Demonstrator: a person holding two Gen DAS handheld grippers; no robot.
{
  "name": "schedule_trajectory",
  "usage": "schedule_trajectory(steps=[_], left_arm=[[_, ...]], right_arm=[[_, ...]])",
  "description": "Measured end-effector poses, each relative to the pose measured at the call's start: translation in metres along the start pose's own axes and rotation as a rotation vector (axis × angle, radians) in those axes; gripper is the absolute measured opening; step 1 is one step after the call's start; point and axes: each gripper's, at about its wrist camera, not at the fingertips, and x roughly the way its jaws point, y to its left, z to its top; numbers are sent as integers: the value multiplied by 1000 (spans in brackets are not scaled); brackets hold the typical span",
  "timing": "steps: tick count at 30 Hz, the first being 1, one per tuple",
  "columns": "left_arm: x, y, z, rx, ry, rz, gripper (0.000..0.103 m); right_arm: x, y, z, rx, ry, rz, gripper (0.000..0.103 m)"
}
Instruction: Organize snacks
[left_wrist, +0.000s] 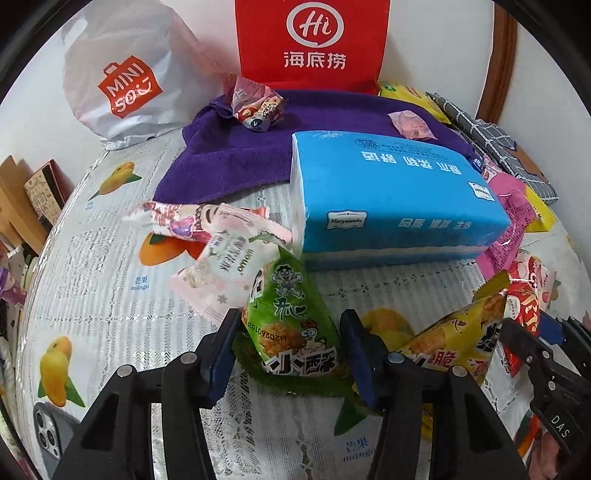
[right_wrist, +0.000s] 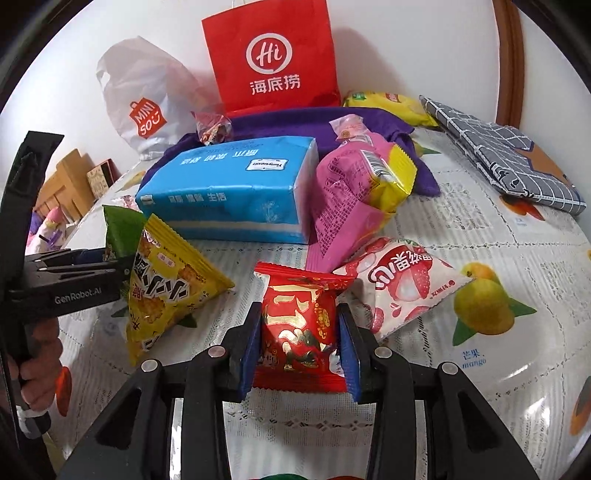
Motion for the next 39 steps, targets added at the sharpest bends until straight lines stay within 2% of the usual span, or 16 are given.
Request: schedule_trajectory(steps=[7, 14, 22, 26, 29, 35, 39], left_arm=[[0, 0, -9, -20, -71, 7, 53], [1, 0, -10, -16, -71, 6, 53], [3, -5, -10, 5, -66, 8, 61], [2, -6, -10, 4, -67, 6, 61], [1, -7, -10, 9, -72, 2, 56], [-1, 0, -11, -16, -81, -25, 53], [-8, 1, -12, -13, -77, -30, 52]], right_arm=[[-1, 0, -2, 0, -3, -7, 39], [-1, -1, -3, 3, -6, -4, 40], [1, 1, -1, -14, 3, -13, 40], [1, 2, -1, -20, 5, -13, 40], [0, 0, -1, -15, 2, 3, 40], [-3, -5, -1, 2, -11, 67, 37], [-4, -2, -1, -17, -21, 65, 37]])
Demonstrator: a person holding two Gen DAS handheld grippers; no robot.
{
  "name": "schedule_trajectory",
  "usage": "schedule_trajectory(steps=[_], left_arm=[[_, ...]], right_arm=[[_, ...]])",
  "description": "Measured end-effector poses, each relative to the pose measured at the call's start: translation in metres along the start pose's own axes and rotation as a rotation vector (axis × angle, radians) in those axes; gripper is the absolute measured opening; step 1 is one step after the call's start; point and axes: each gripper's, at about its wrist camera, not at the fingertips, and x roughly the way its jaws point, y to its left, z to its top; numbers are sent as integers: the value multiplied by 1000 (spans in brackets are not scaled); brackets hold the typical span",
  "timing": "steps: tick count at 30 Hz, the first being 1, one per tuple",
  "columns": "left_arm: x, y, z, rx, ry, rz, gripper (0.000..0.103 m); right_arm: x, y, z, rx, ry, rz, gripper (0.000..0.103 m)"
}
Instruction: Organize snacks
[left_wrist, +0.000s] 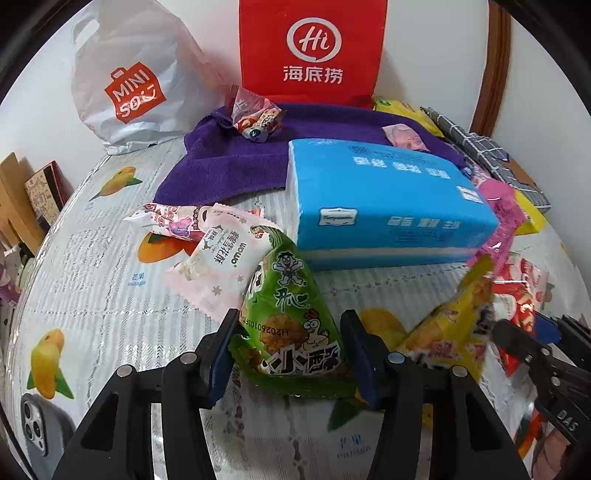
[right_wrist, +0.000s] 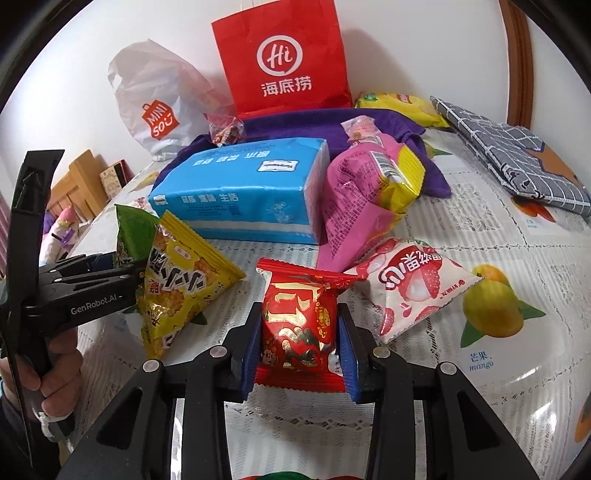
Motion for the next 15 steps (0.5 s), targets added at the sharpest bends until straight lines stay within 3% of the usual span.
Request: schedule_trajectory(steps=[8, 15], left_arm=[[-25, -6, 3, 26, -27, 8, 51], [-56, -10, 11, 39, -68, -4, 51]], right_arm=[[-6, 4, 2, -10, -8, -12, 37], [-37, 15, 12, -46, -68, -22, 37]])
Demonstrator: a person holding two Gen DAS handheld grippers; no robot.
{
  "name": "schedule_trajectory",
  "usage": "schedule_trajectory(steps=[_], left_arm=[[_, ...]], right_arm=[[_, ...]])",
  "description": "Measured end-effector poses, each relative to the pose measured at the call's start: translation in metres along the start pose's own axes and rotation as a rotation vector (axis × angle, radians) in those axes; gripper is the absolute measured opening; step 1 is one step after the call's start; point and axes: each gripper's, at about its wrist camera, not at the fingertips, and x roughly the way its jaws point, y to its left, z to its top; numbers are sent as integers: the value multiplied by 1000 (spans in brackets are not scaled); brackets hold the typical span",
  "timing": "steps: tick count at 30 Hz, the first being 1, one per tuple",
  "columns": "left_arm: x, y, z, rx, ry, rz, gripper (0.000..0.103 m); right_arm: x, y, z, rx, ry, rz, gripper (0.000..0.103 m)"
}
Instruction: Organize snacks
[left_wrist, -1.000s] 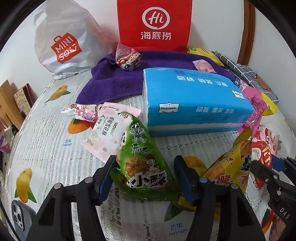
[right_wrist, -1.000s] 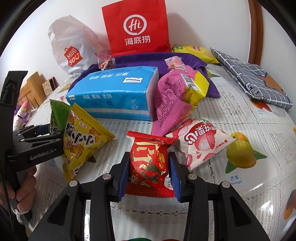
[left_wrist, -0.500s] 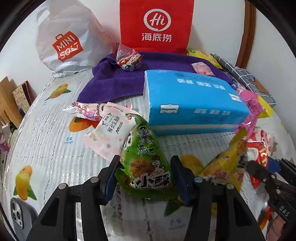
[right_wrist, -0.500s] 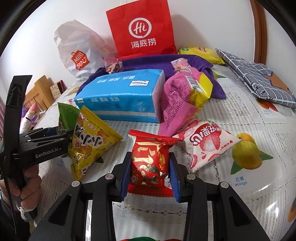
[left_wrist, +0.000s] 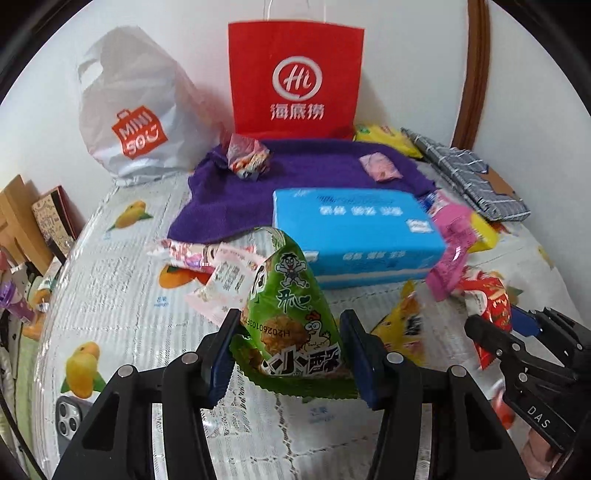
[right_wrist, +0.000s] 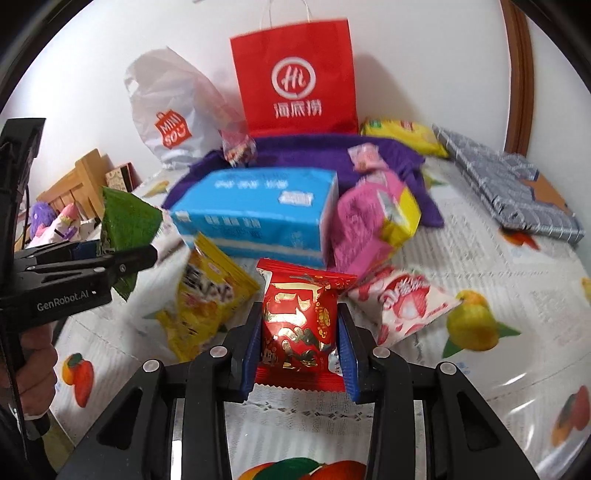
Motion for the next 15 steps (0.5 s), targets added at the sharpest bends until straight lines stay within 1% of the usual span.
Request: schedule_trajectory(steps=[2, 4, 6, 8, 12, 15], left_arm=[[-9, -3, 4, 10, -15, 5, 51], [-16, -4, 9, 14, -13, 14, 51], [-23, -5, 16, 9, -27, -5, 51], [-29, -4, 26, 7, -35, -15, 51], [-33, 0, 48, -5, -55, -9, 51], [-36, 4, 68, -4, -80, -32, 51]], right_arm=[[-6, 1, 7, 5, -6, -1, 37], [-11, 3, 15, 2, -13, -11, 37], [-15, 4, 24, -6, -23, -21, 37], [-19, 5, 38, -12, -40, -24, 37], [-22, 5, 70, -17, -75, -19, 37], [-23, 5, 94, -29, -102, -24, 37]])
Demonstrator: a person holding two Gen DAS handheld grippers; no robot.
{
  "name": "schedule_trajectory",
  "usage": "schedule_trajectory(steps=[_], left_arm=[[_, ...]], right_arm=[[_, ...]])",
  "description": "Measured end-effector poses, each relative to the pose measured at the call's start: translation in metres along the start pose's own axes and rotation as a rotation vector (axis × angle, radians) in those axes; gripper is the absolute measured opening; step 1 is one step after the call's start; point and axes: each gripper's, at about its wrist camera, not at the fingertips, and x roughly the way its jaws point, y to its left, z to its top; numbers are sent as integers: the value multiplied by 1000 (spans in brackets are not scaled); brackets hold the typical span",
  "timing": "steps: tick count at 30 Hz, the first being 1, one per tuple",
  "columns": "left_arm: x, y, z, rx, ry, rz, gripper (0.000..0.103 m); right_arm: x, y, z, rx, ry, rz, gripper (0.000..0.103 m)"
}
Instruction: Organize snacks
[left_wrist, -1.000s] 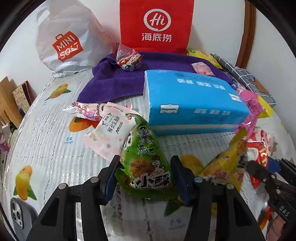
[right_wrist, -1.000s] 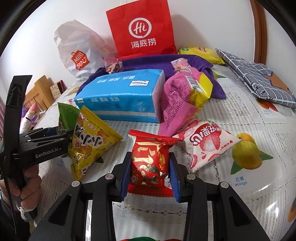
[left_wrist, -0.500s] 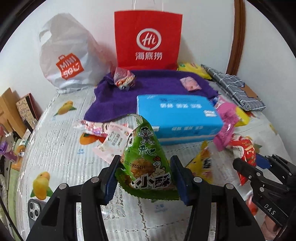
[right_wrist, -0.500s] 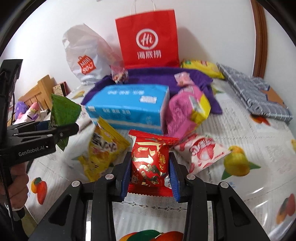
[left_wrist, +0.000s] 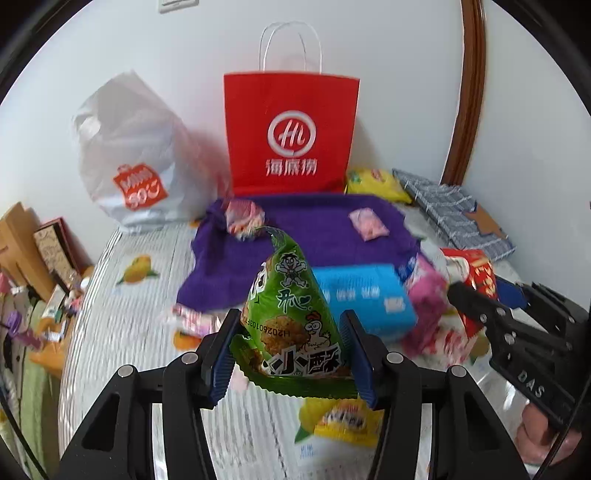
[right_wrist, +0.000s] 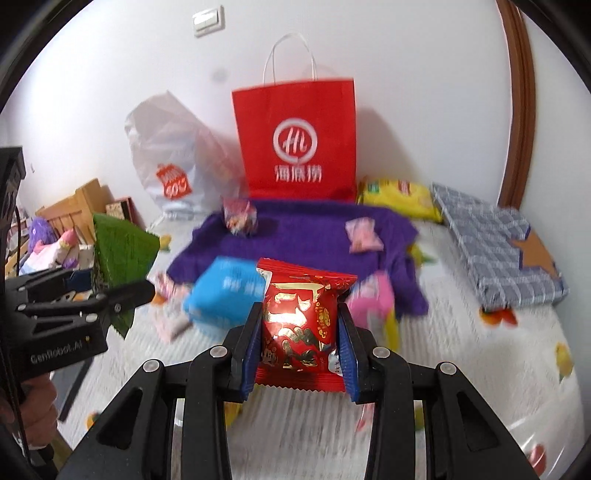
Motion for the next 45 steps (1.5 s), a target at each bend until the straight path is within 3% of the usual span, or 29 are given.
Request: schedule_trajectory(steps=[4, 11, 20, 23, 26, 30, 33, 37, 45], left_arm=[[3, 7, 32, -8, -41, 21, 51], [26, 25, 84, -43, -43, 72, 51], [69, 52, 128, -108, -25, 102, 51], [84, 55, 136, -99, -20, 113, 51], [104, 56, 137, -92, 0, 107, 51], [139, 55, 135, -84, 90, 83, 51], [149, 58, 130, -74, 117, 89, 51], [158, 69, 126, -85, 141, 150, 51], [169, 79, 124, -95, 171, 162, 52]], right_arm=[[7, -3, 43, -20, -40, -3, 37], [36, -11, 105, 2, -70, 17, 37], [79, -32, 153, 30, -69, 83, 37], [92, -43, 152, 41, -56, 78, 37], [120, -56, 147, 61, 23, 43, 37], [144, -72, 141, 90, 86, 50, 37], [157, -74, 133, 42, 123, 14, 37], [178, -73, 121, -28, 210, -29, 37], [214, -75, 101, -76, 328, -57, 37]])
